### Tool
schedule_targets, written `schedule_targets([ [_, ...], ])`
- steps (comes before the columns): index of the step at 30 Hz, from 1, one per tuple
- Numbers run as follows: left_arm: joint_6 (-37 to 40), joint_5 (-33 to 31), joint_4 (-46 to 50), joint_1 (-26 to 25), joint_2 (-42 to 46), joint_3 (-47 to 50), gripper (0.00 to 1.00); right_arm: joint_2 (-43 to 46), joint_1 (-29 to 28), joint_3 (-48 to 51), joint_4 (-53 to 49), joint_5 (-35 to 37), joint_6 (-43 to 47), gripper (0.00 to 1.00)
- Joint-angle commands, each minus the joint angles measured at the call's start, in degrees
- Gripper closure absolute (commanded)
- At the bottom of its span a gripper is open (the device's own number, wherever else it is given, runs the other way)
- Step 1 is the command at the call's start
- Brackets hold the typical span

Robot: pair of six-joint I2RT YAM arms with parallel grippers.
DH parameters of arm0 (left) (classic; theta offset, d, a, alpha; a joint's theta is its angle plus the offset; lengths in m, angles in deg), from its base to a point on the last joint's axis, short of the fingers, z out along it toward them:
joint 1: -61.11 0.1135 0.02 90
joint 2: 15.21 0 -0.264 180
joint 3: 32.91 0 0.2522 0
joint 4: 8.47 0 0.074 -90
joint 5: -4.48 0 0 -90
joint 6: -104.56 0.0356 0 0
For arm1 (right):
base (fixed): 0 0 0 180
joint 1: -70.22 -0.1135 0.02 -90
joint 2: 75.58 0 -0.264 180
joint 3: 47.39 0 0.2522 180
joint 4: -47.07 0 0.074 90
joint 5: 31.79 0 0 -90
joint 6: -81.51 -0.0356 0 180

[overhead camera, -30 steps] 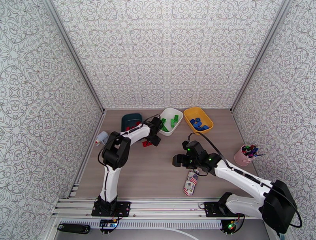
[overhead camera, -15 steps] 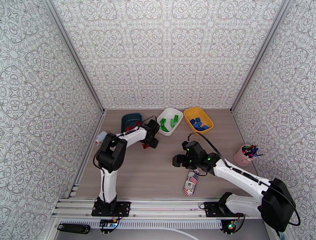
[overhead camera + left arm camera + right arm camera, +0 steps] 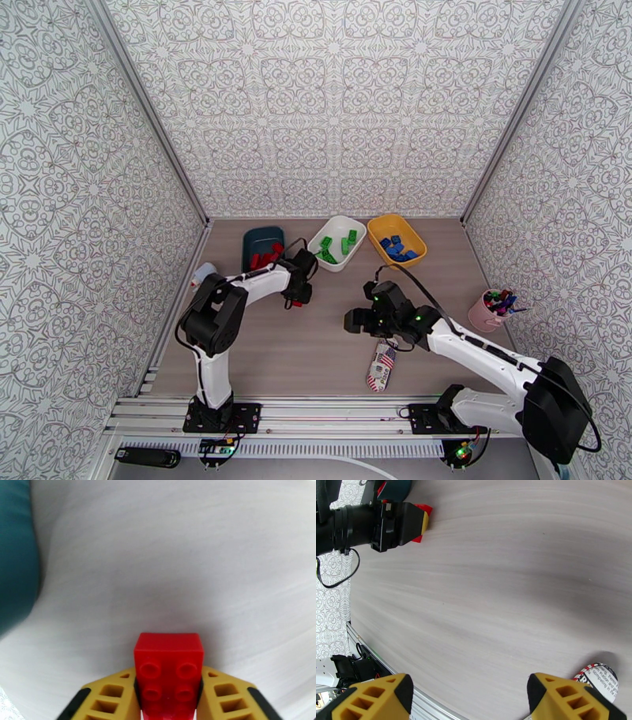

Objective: Sort the legos into containers by color

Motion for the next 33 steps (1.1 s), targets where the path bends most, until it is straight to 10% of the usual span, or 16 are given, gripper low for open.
schedule_targets([
  [1, -3.91, 3.1, 3.6, -1.26, 2.85, 2.1, 0.7, -0.15, 0.48, 0.56, 3.51, -1.91, -0.82, 0.21],
  [20, -8.25, 22.08, 0.78, 7.59, 18.92, -2.15, 0.72, -24.51, -2.52, -24.57, 13.04, -12.12, -2.81, 0.24],
  [33, -5.72, 15.7, 5.35, 23.95, 13.54, -13.35, 0.69, -22.52, -2.33, -28.22, 3.4, -6.66, 1.51, 0.24],
])
